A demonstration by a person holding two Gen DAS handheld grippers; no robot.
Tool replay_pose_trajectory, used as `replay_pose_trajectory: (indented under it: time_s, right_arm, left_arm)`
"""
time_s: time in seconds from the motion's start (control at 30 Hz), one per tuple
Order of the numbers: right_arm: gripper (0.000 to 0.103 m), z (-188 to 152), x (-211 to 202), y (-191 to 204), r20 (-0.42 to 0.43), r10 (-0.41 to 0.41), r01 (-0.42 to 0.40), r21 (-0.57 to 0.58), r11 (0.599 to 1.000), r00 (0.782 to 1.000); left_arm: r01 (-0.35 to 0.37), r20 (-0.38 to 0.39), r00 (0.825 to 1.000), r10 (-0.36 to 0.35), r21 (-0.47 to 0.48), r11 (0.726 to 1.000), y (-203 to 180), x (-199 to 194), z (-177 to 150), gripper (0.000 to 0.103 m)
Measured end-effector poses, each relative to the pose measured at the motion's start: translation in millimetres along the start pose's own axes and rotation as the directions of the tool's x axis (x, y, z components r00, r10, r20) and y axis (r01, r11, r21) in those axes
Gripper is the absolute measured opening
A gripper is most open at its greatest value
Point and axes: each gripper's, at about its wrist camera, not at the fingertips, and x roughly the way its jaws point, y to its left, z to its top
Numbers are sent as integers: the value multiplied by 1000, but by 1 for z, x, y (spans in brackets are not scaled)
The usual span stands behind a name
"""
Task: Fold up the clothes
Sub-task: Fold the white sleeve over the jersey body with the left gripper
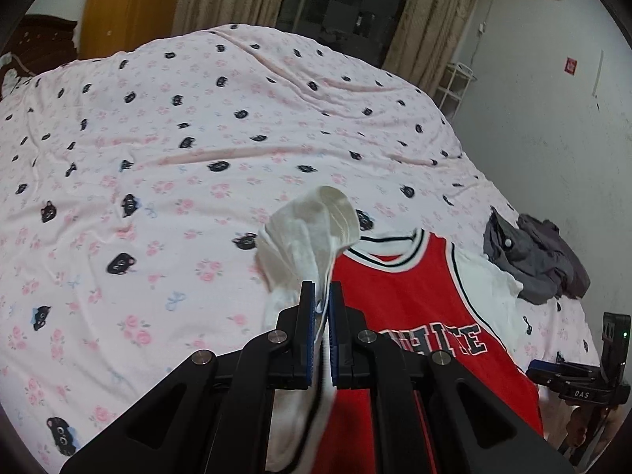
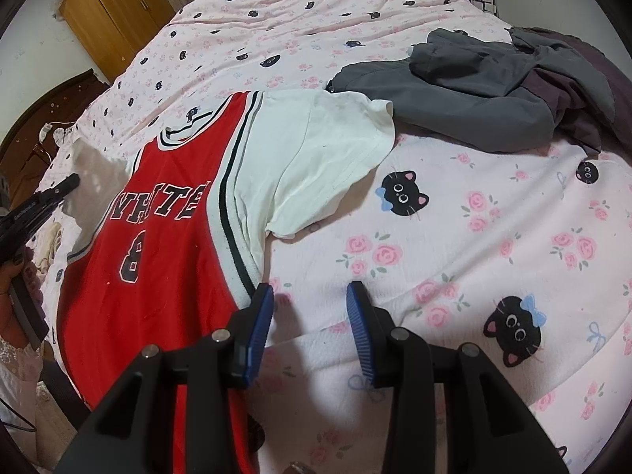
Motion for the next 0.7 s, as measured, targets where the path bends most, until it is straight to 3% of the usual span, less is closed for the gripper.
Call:
replay_pose_trajectory:
  time_s: [0.23,0.43,0.53,0.7]
  right_arm:
    - [40,-2,0,-2,6,17,-17,-12,1000,1000]
    - [40,-4,-1,-4,11,25,-25,-20,999,1000]
    - [40,-5,-2,-6,12,34,-34,-16,999,999]
    - [40,-6,-1,-6,11,38,-38,-18,999,999]
  left_arm:
    - [-16,-98,995,22,57,998,-35,26,-9,5]
    - [-39,-191,980,53,76,996,-47,50,-24,5]
    - [-28,-225,973,45,79,997,-50,57,-32,6]
    - [34,-208,978,-31,8,999,-44,49,-30,6]
